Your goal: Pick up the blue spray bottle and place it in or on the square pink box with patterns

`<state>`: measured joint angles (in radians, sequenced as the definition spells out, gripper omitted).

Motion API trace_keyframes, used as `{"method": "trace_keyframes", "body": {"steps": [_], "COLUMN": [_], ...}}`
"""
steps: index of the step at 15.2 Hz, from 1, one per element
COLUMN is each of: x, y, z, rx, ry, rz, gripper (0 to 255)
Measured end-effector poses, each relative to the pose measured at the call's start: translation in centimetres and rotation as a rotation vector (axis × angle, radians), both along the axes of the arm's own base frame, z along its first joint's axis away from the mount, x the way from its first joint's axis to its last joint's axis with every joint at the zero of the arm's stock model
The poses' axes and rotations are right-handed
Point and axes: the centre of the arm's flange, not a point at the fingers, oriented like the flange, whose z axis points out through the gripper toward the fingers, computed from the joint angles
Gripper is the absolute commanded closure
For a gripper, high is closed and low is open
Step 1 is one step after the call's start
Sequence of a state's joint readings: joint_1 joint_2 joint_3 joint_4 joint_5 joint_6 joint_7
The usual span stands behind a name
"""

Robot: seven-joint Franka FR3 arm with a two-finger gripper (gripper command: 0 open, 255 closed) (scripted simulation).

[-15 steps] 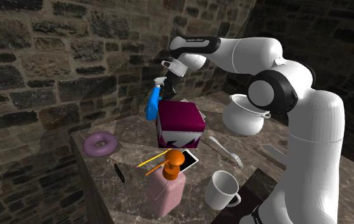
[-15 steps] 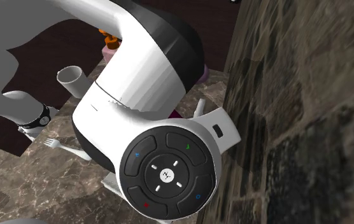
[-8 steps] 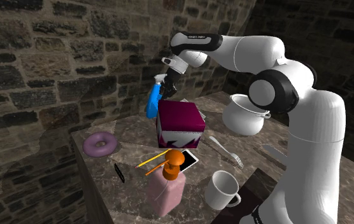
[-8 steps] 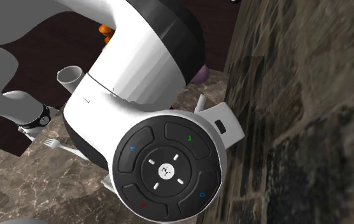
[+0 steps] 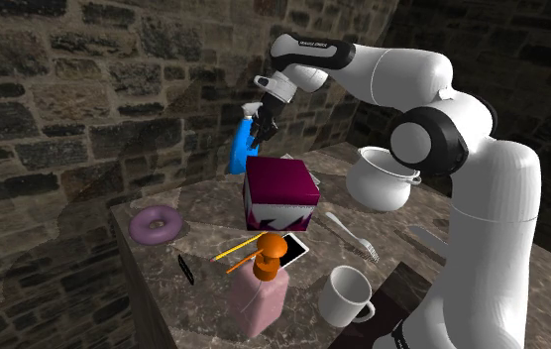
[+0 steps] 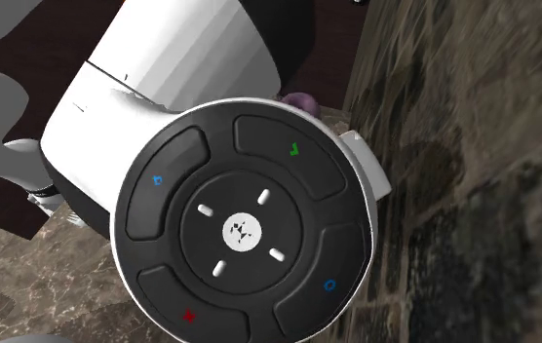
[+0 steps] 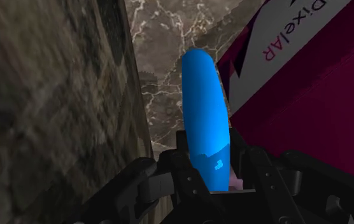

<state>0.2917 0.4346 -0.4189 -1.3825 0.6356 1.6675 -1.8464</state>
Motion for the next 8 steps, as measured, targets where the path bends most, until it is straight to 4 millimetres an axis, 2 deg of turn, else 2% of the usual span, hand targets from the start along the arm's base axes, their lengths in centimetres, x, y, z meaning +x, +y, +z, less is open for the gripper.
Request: {"method": "trace_keyframes", "body": {"steps": [8], "x": [0.0], "y": [0.1], "z": [4.3], "rx": [0.0], "ry": [0.0], "rz": [0.0], "gripper": [255]}}
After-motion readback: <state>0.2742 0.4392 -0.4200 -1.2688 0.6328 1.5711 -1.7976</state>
